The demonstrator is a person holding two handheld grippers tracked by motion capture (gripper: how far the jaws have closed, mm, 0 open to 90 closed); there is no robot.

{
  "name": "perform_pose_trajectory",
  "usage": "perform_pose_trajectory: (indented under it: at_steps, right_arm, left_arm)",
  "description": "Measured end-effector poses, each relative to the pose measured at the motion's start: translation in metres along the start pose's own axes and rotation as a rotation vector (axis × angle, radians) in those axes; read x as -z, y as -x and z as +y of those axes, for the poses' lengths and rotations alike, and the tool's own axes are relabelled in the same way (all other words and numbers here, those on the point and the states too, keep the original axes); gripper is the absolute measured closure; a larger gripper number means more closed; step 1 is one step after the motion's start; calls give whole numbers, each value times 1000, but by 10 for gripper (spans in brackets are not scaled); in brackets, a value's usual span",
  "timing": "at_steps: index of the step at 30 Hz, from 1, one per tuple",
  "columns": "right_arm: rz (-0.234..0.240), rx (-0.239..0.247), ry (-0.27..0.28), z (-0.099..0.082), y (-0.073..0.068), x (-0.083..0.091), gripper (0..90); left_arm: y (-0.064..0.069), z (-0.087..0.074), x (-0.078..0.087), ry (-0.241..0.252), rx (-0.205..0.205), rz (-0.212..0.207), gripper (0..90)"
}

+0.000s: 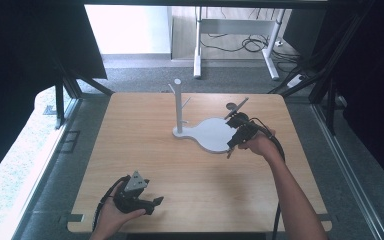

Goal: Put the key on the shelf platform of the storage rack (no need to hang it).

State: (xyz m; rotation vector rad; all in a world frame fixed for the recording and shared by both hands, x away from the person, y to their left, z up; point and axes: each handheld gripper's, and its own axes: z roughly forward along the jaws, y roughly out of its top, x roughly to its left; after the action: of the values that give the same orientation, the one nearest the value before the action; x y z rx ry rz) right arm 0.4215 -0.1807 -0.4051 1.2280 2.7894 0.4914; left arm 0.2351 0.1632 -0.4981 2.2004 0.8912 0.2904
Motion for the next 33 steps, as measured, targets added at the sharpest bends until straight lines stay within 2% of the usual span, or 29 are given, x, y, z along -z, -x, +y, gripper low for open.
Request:
perform_pose_trajectory:
  at_steps: [7,11,19,25,33]
  right_arm:
    - [-1,-4,16,11,6,1,896]
    - [0,-11,8,19,8,-3,896]
    - [5,-37,0,37,17,-14,896]
    - [-6,-42,-11,49,22,-21,896]
    - [-22,-40,-42,59,28,-38,896]
  left_arm:
    - [-1,0,2,7,6,0,222]
    - [-1,0,3,13,7,0,222]
    - [-2,-1,4,10,9,2,222]
    - [-4,-3,4,10,19,4,221]
    - [-5,-4,9,27,21,20,223]
